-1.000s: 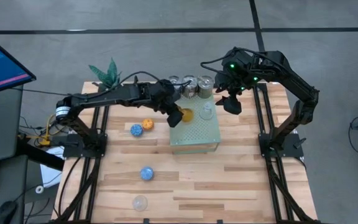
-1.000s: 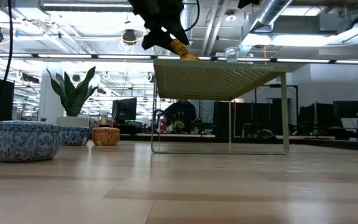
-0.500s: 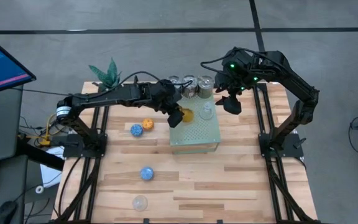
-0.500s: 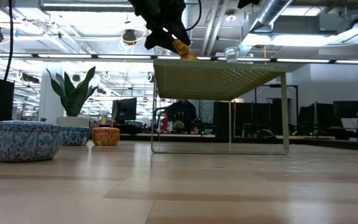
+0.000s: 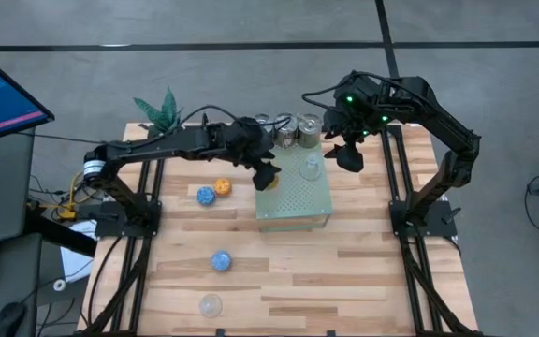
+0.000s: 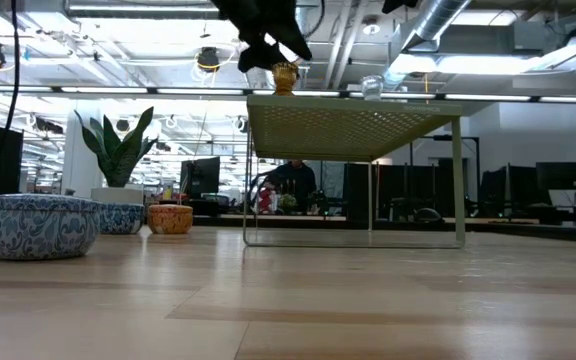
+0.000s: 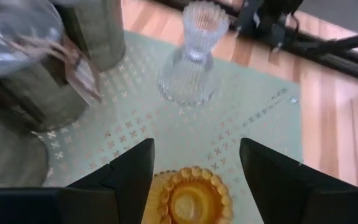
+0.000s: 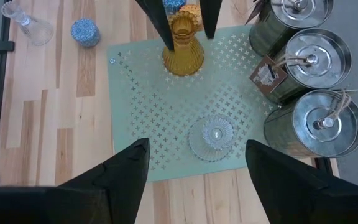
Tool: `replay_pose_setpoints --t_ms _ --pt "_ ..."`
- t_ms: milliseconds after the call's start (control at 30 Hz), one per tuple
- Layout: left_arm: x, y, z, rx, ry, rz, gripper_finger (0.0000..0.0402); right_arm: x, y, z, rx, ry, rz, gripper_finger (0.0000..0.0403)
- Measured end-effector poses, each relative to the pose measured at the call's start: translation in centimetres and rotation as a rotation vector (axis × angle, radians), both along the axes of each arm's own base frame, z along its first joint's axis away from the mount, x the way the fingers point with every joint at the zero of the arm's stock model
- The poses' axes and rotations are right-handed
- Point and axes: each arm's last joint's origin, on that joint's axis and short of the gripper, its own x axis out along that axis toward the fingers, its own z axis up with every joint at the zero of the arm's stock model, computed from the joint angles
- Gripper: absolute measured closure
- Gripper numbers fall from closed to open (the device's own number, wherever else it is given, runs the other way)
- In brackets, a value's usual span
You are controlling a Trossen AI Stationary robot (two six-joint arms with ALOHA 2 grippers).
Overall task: Pick & Place candle stick holders
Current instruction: Put the yellow candle holder on the shelf
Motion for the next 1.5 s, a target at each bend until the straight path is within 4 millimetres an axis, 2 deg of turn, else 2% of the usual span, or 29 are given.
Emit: replay_pose_setpoints --t_ms 100,233,333,433,500,567,667,833,1200,1500 --pt "-1.9 -0.3 2.2 0.014 -0.064 0.004 0.0155 0.0 0.0 0.0 -0.001 0.000 0.001 0.0146" --pt "-6.0 -1.3 5.0 0.030 -0.081 0.014 0.0158 0.0 0.0 0.0 0.000 0.000 0.001 0.0146" --pt "-8.3 -2.2 4.8 0.078 0.005 0.073 0.0204 0.0 0.0 0.0 0.000 0.000 0.001 0.0146" --pt "-8.8 -2.8 2.9 0.053 0.060 0.085 0.0291 0.0 0.0 0.0 0.000 0.000 0.001 0.0146" --pt "-8.8 -3.1 1.2 0.038 0.097 0.079 0.0359 0.0 0.0 0.0 0.000 0.000 0.001 0.0146" --pt "-8.6 -3.3 -0.5 0.029 0.110 0.074 0.0387 0.0 0.0 0.0 0.000 0.000 0.001 0.0146" --pt "-7.7 -3.1 -2.1 0.027 0.037 0.080 0.0396 0.0 0.0 0.0 -0.001 -0.001 0.000 0.0146" --pt "-6.9 -2.3 -2.8 0.036 -0.063 0.088 0.0399 0.0 0.0 0.0 0.000 -0.002 0.000 0.0146" --pt "-3.5 -1.6 -5.1 -0.045 -0.100 -0.025 0.0400 0.0 0.0 0.0 0.000 -0.002 0.000 0.0146" --pt "-2.3 -0.8 -5.4 -0.029 -0.168 -0.010 0.0400 0.0 0.0 0.0 0.000 -0.002 0.001 0.0146"
